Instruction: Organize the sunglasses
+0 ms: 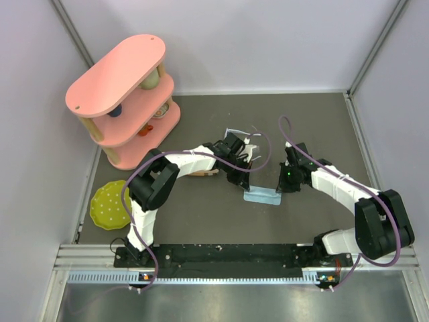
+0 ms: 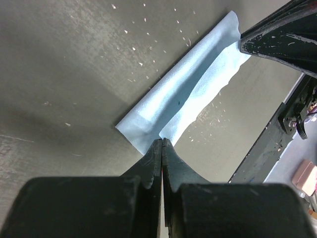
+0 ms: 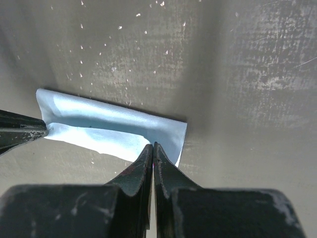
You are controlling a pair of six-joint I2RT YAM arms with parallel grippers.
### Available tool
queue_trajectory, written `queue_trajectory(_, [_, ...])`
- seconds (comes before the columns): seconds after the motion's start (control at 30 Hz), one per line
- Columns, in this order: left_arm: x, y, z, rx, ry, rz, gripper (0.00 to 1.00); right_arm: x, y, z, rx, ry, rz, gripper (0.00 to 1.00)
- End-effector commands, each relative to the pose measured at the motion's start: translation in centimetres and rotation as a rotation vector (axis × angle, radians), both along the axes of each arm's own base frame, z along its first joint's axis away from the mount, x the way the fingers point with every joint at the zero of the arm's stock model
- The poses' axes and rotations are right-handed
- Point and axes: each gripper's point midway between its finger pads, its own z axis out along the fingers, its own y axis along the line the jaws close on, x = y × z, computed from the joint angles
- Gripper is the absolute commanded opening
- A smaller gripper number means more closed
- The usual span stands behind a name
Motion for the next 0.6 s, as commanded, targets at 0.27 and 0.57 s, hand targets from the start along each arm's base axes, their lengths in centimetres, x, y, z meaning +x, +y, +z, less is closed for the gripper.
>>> queue_trajectory(0.27, [-0.6,0.1,-0.2,0.005,-0.02,-0.029,0.06,-0.2,-0.1,0.1,0.006,0.0,0.001,0.1])
queue_trajectory(0.57, [-0.2,0.0,2.3,-0.031,-0.077,-0.023,0.43,-0.2,0.2,2.1,0.036,-0.032,0.0,0.26])
